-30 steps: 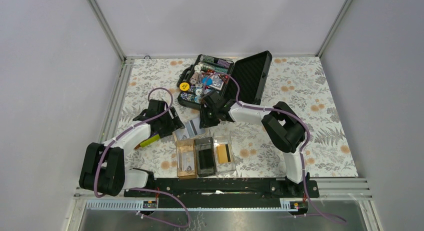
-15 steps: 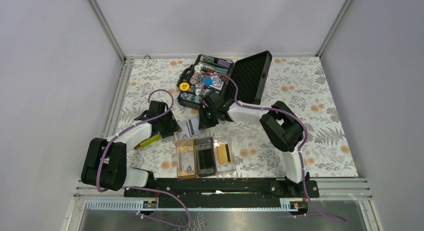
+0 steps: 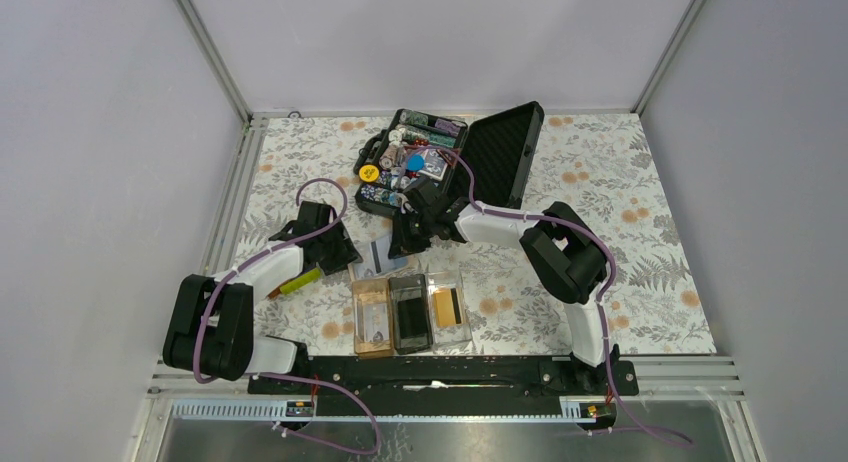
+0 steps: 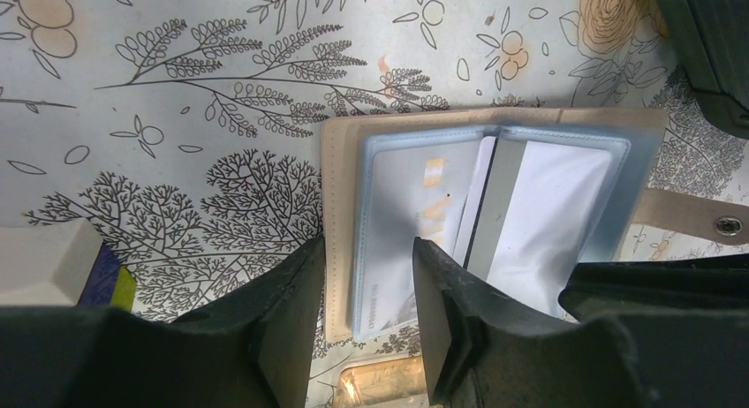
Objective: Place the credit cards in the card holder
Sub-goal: Insert the credit card into the card holder.
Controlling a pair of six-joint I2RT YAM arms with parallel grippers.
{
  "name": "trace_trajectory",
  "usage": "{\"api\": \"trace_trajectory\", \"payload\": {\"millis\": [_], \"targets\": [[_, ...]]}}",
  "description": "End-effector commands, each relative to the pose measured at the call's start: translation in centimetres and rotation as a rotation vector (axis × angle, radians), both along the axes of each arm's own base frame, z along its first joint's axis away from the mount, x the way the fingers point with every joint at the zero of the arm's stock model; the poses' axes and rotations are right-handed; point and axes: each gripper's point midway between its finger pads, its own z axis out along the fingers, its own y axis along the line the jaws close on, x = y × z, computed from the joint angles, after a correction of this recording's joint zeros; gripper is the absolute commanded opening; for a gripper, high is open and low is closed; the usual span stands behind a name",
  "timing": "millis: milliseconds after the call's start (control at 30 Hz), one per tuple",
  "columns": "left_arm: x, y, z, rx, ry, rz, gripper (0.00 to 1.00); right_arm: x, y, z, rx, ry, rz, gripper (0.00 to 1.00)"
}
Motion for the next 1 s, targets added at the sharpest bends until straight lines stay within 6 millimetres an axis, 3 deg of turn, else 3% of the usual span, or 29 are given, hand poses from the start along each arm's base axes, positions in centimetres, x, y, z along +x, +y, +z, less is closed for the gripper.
{"api": "trace_trajectory", "payload": {"millis": [0, 400, 567, 767, 900, 967], "targets": [[0.5, -0.4, 0.1, -0.022, -0.027, -0.010, 0.43, 0.2, 3.3, 4.7, 0.166, -0.054, 0.058, 0.23], [0.7, -0.8, 0.3, -0.040, -0.033, -0.015, 0.42, 0.6, 4.8, 5.5, 0.160, -0.128, 0.078, 0.26], [0.8, -0.8, 0.6, -0.046, -0.045, -0.013, 0.43, -0.1, 4.9, 4.4, 0.111, -0.115, 0.110, 0.28], [1.0, 0.6, 2.1, -0.007, -0.095, 0.038, 0.53, -0.5, 5.5, 4.1, 0.093, -0.117, 0.114, 0.29], [1.2, 1.8, 3.8, 0.013, -0.148, 0.083, 0.60, 0.5, 4.2, 4.1, 0.027, -0.163, 0.050, 0.29], [1.2, 2.4, 4.8, 0.030, -0.172, 0.104, 0.67, 1.0, 3.4, 4.2, -0.010, -0.198, 0.030, 0.34]]}}
